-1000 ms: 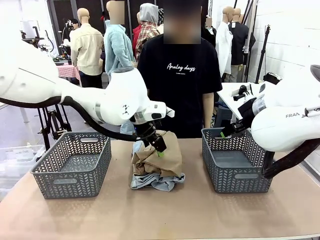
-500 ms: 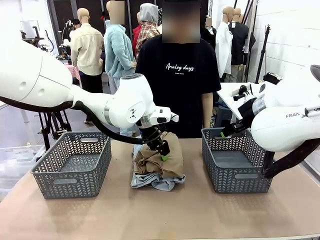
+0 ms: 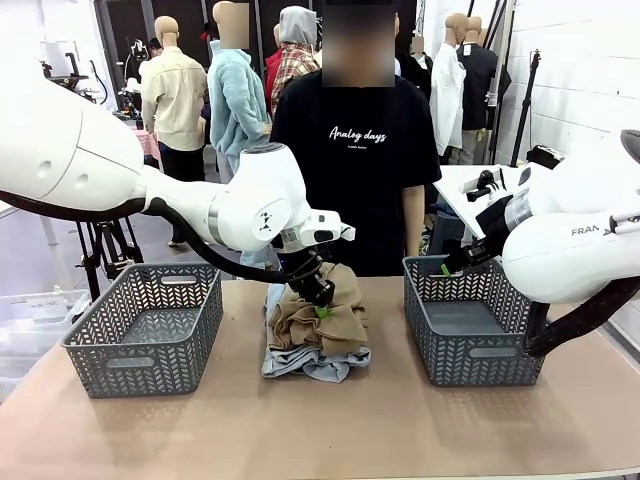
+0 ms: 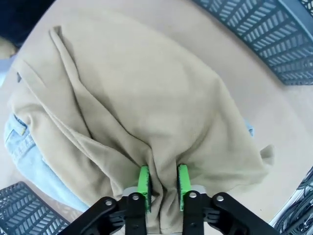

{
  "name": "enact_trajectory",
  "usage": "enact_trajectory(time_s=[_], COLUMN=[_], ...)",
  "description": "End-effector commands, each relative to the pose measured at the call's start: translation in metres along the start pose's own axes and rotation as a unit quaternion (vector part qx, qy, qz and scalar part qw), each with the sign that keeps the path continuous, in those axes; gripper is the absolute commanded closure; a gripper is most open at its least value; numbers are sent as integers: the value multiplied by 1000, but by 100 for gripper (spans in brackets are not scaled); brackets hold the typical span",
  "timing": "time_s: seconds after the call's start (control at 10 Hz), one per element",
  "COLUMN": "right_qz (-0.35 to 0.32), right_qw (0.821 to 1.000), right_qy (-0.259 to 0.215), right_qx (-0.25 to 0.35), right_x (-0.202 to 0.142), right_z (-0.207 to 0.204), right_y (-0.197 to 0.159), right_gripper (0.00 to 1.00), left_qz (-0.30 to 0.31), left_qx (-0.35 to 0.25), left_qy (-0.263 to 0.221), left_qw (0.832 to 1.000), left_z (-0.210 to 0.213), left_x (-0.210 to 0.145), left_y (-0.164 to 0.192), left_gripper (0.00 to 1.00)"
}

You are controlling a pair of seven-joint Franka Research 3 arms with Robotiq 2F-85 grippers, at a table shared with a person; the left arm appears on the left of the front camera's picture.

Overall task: Sort the tops and bottoms.
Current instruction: Lift clothes from the center of the table with your left hand.

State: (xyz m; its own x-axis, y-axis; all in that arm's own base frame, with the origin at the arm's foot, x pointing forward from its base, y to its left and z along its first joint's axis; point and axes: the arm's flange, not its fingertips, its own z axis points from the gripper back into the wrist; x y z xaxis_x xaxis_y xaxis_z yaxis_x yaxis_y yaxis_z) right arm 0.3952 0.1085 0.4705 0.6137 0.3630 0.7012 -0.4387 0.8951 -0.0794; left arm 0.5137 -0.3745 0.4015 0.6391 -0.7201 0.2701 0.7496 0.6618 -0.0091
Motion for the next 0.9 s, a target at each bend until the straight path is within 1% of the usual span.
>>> enact_trajectory(time_s=[0.0,0.1,0.3,0.4,0.5,0.6,0.8], right_qz=[2,2,2,2,2,2,2], right_qw=[1000,1000,1000,1000,1000,1000,1000], right_qy=[1,1,1,1,1,1,1], right_qx=[0,0,0,0,0,0,0], right_x=[0,0,0,0,0,0,0], right_z=[-1,-1,-1,-1,-1,-1,-1], right_y=[-1,-1,-1,-1,-1,-1,-1], right_gripper=[0,0,0,0,0,0,0], left_qz=[37,67,97,112,121,117,100], left_qx=[-13,-40,-48,-40,-24,8,71], left_qy=[17,19,4,-14,-32,-56,-101], left_qw=[999,997,994,993,992,992,987], left_z=[4,8,21,40,68,108,173], left_x=[-6,-13,-30,-39,-43,-41,-32], left_y=[3,2,5,10,18,25,30], left_gripper=[100,100,100,100,100,100,100])
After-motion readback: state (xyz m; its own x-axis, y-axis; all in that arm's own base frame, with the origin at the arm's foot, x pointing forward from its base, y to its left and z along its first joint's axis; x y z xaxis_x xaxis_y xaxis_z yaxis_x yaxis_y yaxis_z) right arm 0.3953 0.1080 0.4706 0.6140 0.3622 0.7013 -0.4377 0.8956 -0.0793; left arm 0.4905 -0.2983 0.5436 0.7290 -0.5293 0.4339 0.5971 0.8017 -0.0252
